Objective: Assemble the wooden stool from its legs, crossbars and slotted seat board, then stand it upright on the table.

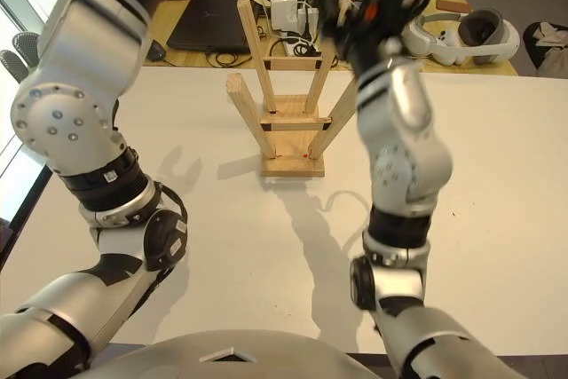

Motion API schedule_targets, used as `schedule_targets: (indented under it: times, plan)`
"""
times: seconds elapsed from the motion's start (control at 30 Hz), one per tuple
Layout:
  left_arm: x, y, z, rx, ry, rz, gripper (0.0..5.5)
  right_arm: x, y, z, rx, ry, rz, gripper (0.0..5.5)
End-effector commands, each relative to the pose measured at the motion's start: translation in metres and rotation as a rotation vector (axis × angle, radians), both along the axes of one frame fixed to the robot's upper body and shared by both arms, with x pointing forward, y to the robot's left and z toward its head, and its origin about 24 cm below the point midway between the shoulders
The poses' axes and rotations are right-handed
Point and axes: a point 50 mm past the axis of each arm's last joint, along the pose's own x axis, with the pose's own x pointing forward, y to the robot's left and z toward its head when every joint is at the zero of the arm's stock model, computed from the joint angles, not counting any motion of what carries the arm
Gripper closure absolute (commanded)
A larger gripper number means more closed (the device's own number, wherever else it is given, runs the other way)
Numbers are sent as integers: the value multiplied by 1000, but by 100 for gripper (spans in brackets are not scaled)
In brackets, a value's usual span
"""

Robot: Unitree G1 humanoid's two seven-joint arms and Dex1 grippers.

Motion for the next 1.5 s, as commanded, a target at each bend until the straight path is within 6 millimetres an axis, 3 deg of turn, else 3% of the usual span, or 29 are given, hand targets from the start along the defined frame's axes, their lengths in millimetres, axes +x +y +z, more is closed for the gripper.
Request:
schedule_targets:
  times: [0.03,0.23,0.3,0.33,0.37,0.4,0.47,0.5,0.53,0.6,0.73,0.8,0.9,1.07,1.17,1.27,1.33,1.4,1.5]
  plan:
    - [0,-4,26,52,-106,1,153,-25,-4,-16,-56,43,-76,179]
    - [2,-3,36,62,-158,26,153,-32,-10,-25,-77,81,-124,179]
    - [6,-5,26,74,-132,32,153,-34,-8,-27,-75,86,-121,179]
    - [12,-7,9,84,-69,32,153,-35,-7,-27,-73,88,-120,179]
    - [22,-11,-26,131,77,37,153,-36,-6,-28,-72,90,-118,179]
    - [31,-24,-85,301,304,3,153,-36,-6,-28,-72,92,-121,179]
    - [13,-35,-196,664,664,-93,153,-36,-6,-28,-72,98,-123,179]
    - [-3,-36,-228,785,740,-125,153,-36,-5,-28,-72,102,-121,179]
    - [-13,-37,-240,827,759,-146,153,-37,-5,-29,-72,106,-120,179]
    - [-8,-38,-224,768,683,-90,153,-38,-6,-30,-71,111,-123,179]
    - [17,-19,-157,547,471,82,153,-38,-2,-27,-51,99,-116,179]
    - [20,-12,-130,476,379,116,153,-36,0,-21,-36,67,-112,179]
    - [17,-7,-106,436,299,130,153,-21,-5,4,-37,-54,-107,179]
    - [10,0,-87,408,235,149,153,31,-62,65,-58,-266,-299,179]
    - [6,6,-83,382,213,171,153,50,-103,77,-78,-296,-435,179]
    - [9,24,-90,336,252,275,153,74,-151,51,-120,-159,-584,179]
    - [13,45,-106,318,348,414,153,86,-169,19,-87,-8,-608,179]
    - [15,65,-126,359,448,555,153,94,-167,-11,-62,107,-578,179]
    - [16,73,-157,480,569,624,153,104,-138,-47,-39,230,-431,179]
